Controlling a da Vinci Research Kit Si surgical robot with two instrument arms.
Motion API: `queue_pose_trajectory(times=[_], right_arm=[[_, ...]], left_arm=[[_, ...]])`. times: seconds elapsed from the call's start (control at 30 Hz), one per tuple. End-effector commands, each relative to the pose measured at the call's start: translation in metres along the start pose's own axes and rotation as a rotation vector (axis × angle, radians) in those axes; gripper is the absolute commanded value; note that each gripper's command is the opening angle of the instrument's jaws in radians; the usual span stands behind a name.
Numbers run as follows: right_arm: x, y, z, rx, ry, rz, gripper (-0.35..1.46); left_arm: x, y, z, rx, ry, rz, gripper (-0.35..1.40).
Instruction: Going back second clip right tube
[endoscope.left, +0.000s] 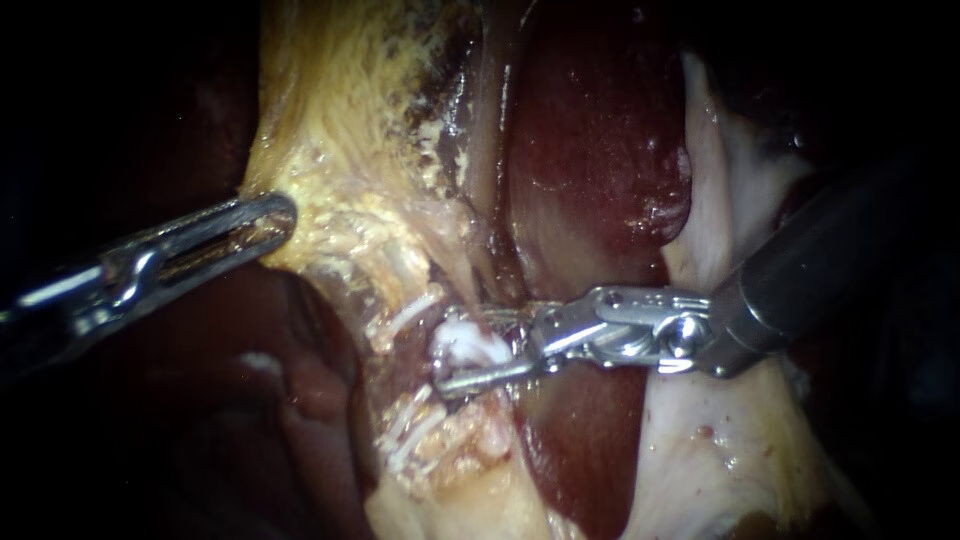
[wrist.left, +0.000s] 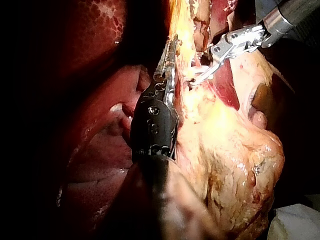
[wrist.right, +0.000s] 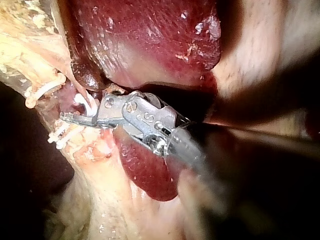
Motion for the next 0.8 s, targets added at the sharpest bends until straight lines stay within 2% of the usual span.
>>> queue_pose_trajectory(times=[0.03,0.17,0.3,0.47,0.67,0.8], right_arm=[[-0.0003,-0.0002,0.0006,0.020,-0.001,-0.004,0.60],[-0.0008,-0.0004,0.0014,0.030,-0.004,-0.009,0.60],[-0.0007,-0.0001,0.0002,0.025,-0.002,-0.007,0.60],[0.0002,0.0000,-0.0029,0.010,0.002,-0.027,0.60],[0.0018,-0.0011,-0.0074,0.024,0.000,-0.110,0.60],[0.0023,-0.0018,-0.0098,0.037,-0.002,-0.166,0.60]], left_arm=[[0.0000,-0.0001,0.0000,-0.002,-0.001,-0.001,-0.35],[0.0000,-0.0001,-0.0001,-0.003,-0.002,-0.001,-0.35],[0.0000,-0.0001,-0.0001,-0.002,-0.001,-0.001,-0.35],[0.0000,0.0000,-0.0002,-0.002,-0.001,0.000,-0.35],[0.0000,0.0000,-0.0003,-0.002,-0.001,-0.001,-0.35],[0.0000,0.0000,-0.0003,-0.002,-0.001,-0.001,-0.35]])
